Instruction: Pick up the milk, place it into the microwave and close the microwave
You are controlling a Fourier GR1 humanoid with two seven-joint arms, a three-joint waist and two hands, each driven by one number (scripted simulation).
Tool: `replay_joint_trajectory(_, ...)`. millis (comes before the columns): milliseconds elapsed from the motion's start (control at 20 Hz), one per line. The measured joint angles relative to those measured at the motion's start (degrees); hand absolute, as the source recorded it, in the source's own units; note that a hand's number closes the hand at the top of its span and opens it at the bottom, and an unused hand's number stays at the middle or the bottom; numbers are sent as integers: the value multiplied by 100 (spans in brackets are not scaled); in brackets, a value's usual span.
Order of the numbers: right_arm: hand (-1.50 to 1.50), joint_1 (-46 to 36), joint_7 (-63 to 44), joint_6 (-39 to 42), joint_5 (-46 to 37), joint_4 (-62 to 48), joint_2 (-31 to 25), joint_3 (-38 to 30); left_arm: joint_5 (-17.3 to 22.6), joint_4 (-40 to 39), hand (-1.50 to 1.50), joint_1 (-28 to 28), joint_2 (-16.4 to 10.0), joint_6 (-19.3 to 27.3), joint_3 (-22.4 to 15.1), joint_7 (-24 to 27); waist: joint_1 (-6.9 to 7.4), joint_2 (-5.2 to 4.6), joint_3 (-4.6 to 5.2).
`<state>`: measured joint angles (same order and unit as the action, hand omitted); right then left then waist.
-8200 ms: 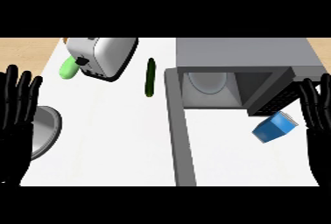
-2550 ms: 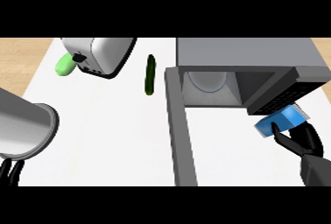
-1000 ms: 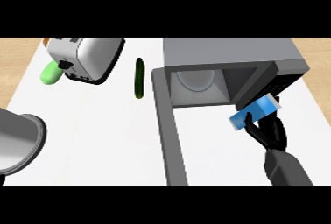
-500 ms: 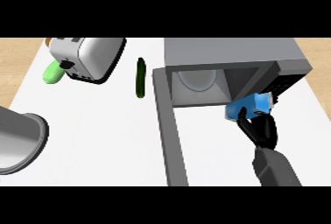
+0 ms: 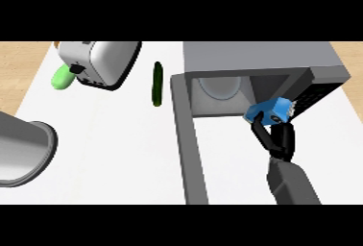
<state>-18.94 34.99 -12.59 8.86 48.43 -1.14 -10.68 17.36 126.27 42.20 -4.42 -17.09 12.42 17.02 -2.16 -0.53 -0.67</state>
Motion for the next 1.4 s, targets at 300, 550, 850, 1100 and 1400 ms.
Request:
replay_joint_trajectory(300,150,-10,-350,-665,-68,140,43,130,188,-160,-150,-150,-150,-112,167,-21,33,-17,4)
replay_joint_trajectory(550,150,-22,-347,-986,-65,137,66,168,248,-317,-150,-330,-246,-152,254,-29,114,-31,17)
replay_joint_trajectory(850,150,12,-252,-1261,-26,180,17,230,302,-470,-150,-444,-319,-239,280,-31,229,-60,-22)
replay_joint_trajectory(1100,150,12,-155,-1659,-49,201,6,291,337,-571,-150,-584,-385,-282,301,-40,302,-103,-54)
replay_joint_trajectory(1400,150,43,-38,-2413,-270,143,-88,430,392,-693,-150,-758,-478,-352,303,-65,453,-154,-79)
